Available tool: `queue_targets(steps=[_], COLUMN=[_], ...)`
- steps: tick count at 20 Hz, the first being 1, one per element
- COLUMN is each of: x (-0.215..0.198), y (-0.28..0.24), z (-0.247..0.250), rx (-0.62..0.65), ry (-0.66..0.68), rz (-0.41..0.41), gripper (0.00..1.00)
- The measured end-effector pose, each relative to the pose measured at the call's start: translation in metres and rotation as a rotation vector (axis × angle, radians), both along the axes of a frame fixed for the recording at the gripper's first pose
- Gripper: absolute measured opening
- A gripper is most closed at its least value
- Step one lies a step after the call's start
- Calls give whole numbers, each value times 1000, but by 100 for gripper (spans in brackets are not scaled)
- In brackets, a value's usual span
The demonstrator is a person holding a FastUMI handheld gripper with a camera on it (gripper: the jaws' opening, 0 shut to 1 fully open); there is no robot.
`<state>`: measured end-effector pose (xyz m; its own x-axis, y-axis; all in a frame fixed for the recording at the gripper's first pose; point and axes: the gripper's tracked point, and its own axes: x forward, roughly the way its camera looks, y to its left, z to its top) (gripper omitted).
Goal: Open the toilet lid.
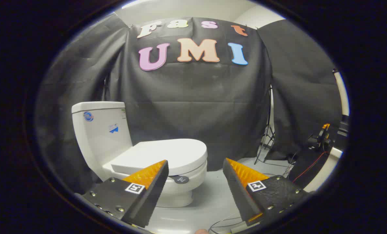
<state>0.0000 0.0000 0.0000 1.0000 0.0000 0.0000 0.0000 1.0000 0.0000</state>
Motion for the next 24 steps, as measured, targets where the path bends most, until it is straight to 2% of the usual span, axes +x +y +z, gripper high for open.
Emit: queue_targets(steps=[12,21,24], x=[10,33,48], y=[17,16,17], z=[15,-11,-28], rx=[22,39,113], ry=[-5,57,97], rz=[20,12,14], gripper=[99,99,99])
